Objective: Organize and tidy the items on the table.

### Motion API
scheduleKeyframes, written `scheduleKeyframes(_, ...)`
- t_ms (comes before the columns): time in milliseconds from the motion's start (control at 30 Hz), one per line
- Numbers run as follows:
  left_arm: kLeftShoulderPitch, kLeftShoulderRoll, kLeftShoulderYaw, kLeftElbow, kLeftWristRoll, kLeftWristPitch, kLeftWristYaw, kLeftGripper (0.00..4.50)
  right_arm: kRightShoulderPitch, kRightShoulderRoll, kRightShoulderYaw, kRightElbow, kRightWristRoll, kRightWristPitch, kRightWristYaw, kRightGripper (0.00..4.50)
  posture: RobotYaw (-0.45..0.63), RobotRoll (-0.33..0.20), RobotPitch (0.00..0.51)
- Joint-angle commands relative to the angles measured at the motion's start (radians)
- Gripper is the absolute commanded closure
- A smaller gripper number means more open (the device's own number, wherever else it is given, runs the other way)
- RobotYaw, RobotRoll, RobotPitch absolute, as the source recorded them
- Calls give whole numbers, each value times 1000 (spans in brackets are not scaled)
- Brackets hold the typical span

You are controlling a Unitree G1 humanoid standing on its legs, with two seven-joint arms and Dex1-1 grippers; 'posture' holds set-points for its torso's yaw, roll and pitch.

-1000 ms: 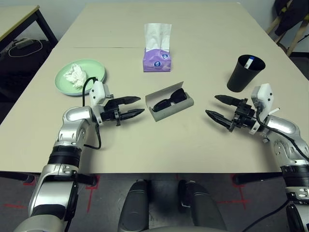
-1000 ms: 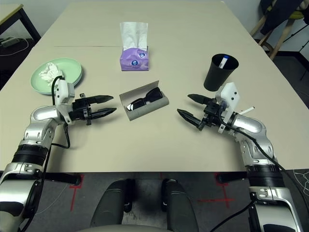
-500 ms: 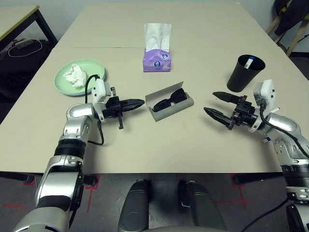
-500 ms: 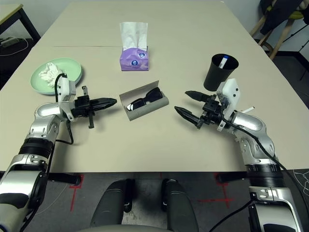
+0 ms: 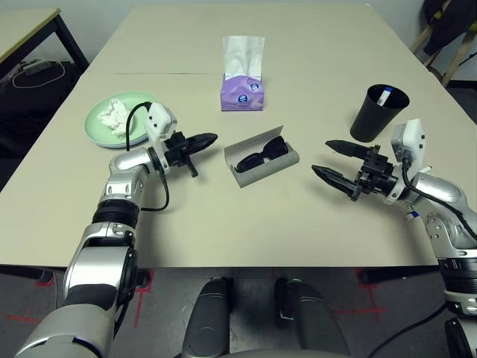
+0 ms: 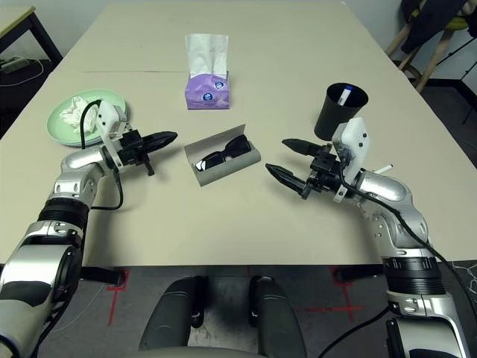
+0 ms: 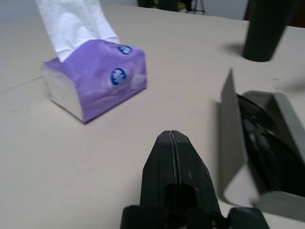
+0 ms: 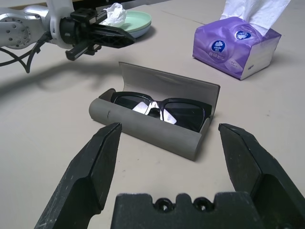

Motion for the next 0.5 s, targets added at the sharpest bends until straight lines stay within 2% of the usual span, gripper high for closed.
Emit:
scheduleKeyframes(33,-23,-21,-8,48,44,14,66,4450,-2,-2,14,-12,7,8,-6,0,34,0,162)
scheduleKeyframes(300,-37,-54,-59,95,102,-23,33,4450,1,4,9,11,8,-2,-16,0,24,0,160)
scheduleKeyframes(500,-23,-70,-69,84,101,-24,-20,4450,10,15,18,40,-1,-28,-11,0,23,0,160)
